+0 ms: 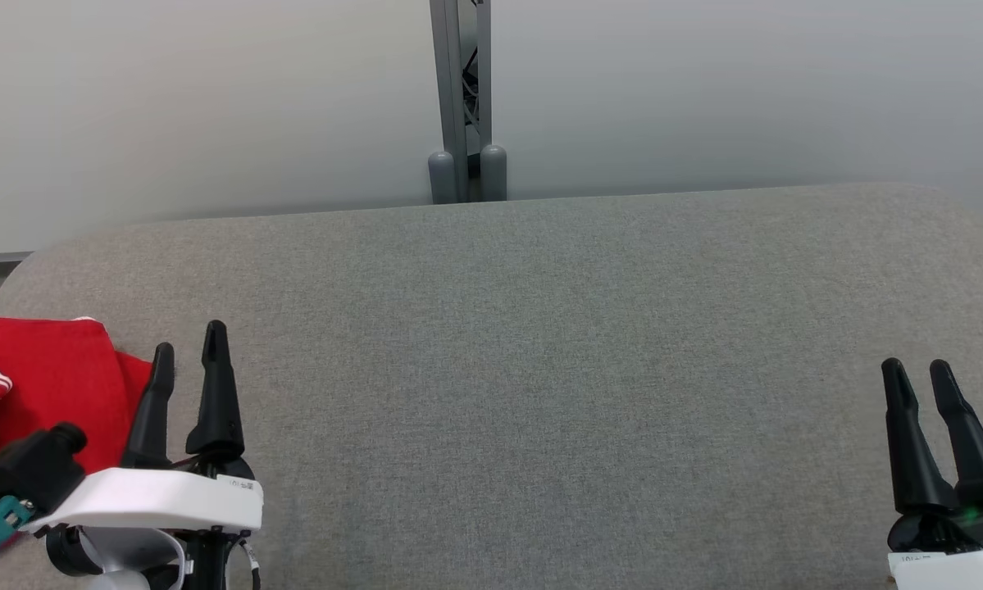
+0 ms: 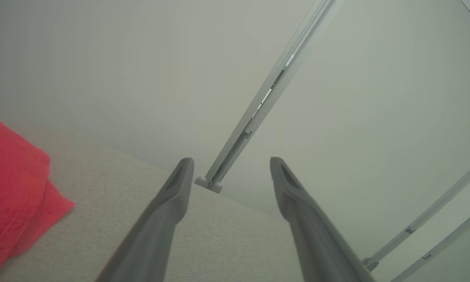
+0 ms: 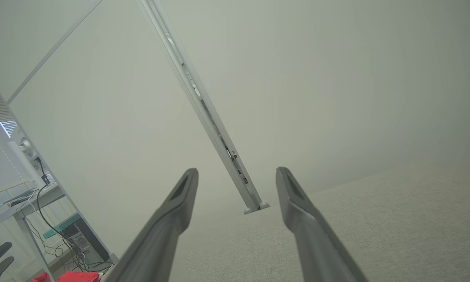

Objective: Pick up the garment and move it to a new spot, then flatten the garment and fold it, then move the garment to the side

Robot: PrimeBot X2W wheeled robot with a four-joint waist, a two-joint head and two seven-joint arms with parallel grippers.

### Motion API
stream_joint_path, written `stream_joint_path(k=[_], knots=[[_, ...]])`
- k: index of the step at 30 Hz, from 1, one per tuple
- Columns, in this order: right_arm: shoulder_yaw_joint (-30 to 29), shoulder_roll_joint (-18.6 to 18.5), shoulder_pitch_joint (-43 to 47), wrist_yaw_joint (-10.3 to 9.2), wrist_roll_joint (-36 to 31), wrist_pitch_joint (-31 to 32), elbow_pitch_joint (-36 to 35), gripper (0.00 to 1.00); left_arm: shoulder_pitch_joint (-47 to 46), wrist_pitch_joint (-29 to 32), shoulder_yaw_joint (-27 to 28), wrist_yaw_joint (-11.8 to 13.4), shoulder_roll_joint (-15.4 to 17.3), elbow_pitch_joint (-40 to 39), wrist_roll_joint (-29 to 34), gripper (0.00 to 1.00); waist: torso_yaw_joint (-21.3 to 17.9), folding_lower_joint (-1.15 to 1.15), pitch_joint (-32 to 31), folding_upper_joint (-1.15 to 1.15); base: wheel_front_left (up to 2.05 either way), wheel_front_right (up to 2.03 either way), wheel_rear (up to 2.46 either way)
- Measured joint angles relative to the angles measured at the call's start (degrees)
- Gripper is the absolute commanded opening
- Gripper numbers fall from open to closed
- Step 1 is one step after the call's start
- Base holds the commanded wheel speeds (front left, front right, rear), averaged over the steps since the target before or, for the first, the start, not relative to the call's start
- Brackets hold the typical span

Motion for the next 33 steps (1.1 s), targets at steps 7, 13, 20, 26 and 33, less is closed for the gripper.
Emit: stream_joint_path(k=[7,13,20,26,33], knots=[[-0.4,1.1,-1.2,0.00,-6.7,0.0,3.3,1.00,-0.6,-1.7,-2.5,-0.5,1.1,4.3,4.9,1.00,0.0,0.00,0.0,0.00,0.00,0.00,0.00],[-1.4,2.6,-1.9,0.00,-10.4,0.0,7.5,1.00,-1.0,-3.1,-4.3,-1.2,1.6,7.3,8.3,1.00,0.0,0.00,-0.2,0.00,0.00,0.00,0.00],[-1.7,3.6,-3.7,0.01,-15.4,0.0,13.7,1.00,-1.1,-4.5,-5.7,-2.4,2.2,11.1,11.7,1.00,0.0,0.00,-0.5,0.00,0.00,0.00,0.00],[-1.5,4.4,-5.5,0.01,-19.9,0.0,17.6,1.00,-1.6,-6.0,-6.8,-3.2,2.2,15.3,14.7,1.00,0.1,0.00,-0.8,0.00,0.00,0.00,0.00],[-0.6,5.2,-7.1,0.01,-22.5,0.1,20.2,1.00,-2.3,-7.3,-6.4,-3.4,1.1,18.8,15.9,1.00,0.2,0.00,-0.9,0.00,0.00,0.00,0.00]])
